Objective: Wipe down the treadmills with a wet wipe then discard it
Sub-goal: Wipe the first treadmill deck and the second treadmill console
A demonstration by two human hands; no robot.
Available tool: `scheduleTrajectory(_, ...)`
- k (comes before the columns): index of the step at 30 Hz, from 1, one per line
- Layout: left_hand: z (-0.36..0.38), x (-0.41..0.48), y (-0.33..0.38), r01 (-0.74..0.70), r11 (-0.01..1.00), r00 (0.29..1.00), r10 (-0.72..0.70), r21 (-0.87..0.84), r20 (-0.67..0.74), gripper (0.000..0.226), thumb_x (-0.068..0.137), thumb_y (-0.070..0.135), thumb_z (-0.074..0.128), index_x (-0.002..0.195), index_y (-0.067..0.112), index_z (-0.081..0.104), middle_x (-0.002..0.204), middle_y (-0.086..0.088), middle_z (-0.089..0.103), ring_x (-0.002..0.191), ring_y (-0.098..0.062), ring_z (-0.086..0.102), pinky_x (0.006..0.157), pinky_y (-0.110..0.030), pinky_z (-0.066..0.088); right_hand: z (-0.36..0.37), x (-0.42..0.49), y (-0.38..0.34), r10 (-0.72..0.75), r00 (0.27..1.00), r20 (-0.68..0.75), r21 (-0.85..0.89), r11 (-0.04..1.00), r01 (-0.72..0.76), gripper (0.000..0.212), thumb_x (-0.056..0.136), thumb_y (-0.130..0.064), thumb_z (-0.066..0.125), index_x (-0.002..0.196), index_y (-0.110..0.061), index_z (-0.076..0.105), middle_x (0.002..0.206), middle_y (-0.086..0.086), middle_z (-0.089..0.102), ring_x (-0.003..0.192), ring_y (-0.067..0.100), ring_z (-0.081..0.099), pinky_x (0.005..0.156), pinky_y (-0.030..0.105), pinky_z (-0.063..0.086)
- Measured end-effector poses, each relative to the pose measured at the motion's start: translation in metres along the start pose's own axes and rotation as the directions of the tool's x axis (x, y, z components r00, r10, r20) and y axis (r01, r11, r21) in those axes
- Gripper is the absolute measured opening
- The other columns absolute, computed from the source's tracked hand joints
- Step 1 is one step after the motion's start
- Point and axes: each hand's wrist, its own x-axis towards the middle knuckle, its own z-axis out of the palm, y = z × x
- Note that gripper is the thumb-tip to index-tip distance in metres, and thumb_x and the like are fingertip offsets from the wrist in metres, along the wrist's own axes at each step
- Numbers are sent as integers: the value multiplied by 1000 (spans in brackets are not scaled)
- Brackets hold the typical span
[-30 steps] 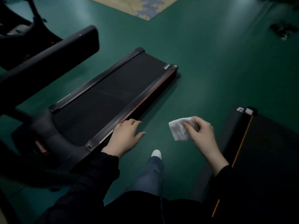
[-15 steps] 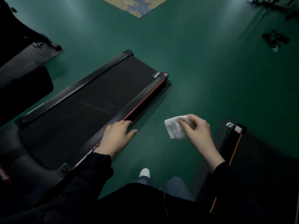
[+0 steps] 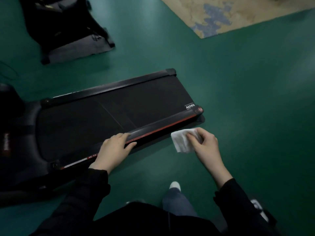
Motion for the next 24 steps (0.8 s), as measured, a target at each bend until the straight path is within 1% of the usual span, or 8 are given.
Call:
scheduleTrajectory(2,0,9,20,66,997,997,-67,-37,-29,51,91,51,43,132,21,46,129,2,56,117,-18,51,96,-35,39,-15,31,3,-43,998,50,-6,999,44,14,84,-11,61,72,-4,62,63,17,56,57,4,40,51,15,32)
scheduleTrajectory(7,-8,25,46,195,976,971,-206,-96,-119,53,91,49,44,134,18,45,135,0,52,123,-19,47,100,-36,37,-23,102,-2,-149,971,186,5,989,151,21,85,-12,59,73,5,54,65,24,50,59,6,37,51,21,29)
scheduleTrajectory(8,-10,29,47,221,970,963,-233,-106,-133,53,91,49,44,135,18,44,136,0,51,125,-19,45,102,-36,36,-21,115,-5,-174,962,211,22,985,173,21,85,-11,59,71,3,53,63,22,49,59,6,38,51,22,29)
scheduleTrajectory(10,-14,37,46,277,951,942,-297,-138,-158,54,91,50,43,136,19,43,138,1,49,126,-18,44,103,-35,36,-14,141,-10,-218,940,263,53,976,211,24,85,-9,59,63,-6,50,54,4,44,56,1,37,50,18,30)
scheduleTrajectory(12,-17,48,43,329,931,918,-355,-161,-176,54,91,50,43,136,20,42,139,2,48,126,-17,43,104,-34,35,-4,166,-16,-249,915,318,65,968,241,24,85,-8,59,62,-9,51,55,-6,44,55,0,38,50,16,31)
scheduleTrajectory(15,-25,70,35,373,909,891,-406,-186,-202,54,91,49,43,136,19,43,139,2,48,126,-17,43,104,-35,35,17,204,-31,-301,879,370,51,951,304,20,85,-9,60,67,-3,54,55,-6,44,54,1,39,49,14,31)
scheduleTrajectory(19,-39,109,16,416,880,852,-465,-230,-241,54,92,48,41,137,18,41,140,1,48,127,-18,42,104,-35,33,48,254,-58,-380,833,402,60,919,390,18,84,-9,60,67,-7,57,49,-11,48,51,-1,42,48,11,32)
scheduleTrajectory(24,-69,155,-14,448,845,801,-525,-293,-290,54,93,49,41,137,18,41,139,0,48,128,-18,41,104,-35,33,86,317,-88,-436,778,452,33,880,473,13,84,-7,60,72,-7,61,55,-4,52,54,-2,42,52,12,34)
